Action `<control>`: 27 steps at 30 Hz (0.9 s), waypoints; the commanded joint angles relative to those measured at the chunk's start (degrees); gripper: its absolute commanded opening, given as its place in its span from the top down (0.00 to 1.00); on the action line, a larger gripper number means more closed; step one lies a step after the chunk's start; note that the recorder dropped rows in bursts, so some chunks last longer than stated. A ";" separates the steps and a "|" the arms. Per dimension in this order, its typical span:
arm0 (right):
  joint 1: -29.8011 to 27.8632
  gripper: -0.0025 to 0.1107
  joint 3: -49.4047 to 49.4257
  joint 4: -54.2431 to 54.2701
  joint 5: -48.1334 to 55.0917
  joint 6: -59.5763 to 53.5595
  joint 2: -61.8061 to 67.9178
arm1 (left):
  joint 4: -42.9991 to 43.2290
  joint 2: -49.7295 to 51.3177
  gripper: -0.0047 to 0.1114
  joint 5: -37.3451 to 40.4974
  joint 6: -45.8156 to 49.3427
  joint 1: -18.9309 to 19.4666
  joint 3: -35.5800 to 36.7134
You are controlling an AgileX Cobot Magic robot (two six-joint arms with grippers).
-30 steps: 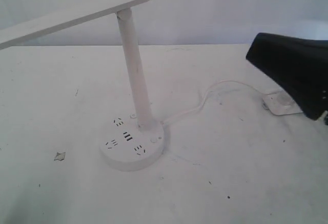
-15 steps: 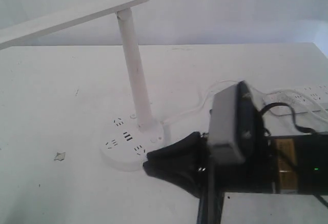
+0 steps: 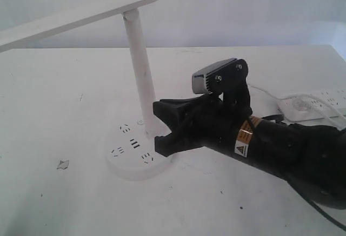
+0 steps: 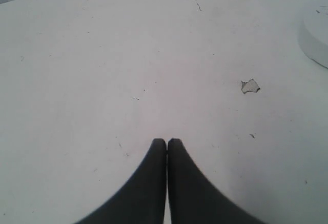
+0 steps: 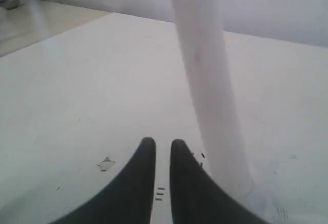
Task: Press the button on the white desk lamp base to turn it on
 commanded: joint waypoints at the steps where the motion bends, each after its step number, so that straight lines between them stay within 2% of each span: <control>1: 0.16 0.94 -0.20 3.36 0.34 1.71 3.83 | -0.33 -0.22 0.96 0.07 -0.14 -0.51 0.19; 3: 0.16 0.98 -0.20 3.36 0.34 3.96 5.82 | -0.33 -0.22 0.96 0.07 -0.14 -0.51 0.19; 12: 0.16 0.98 -1.04 3.00 -0.38 8.51 11.53 | -0.33 -0.22 0.96 0.07 -0.14 -0.51 0.19; 27: 2.44 0.98 -9.26 2.28 14.29 11.05 17.17 | -0.33 -0.22 0.96 0.07 -0.14 -0.51 0.19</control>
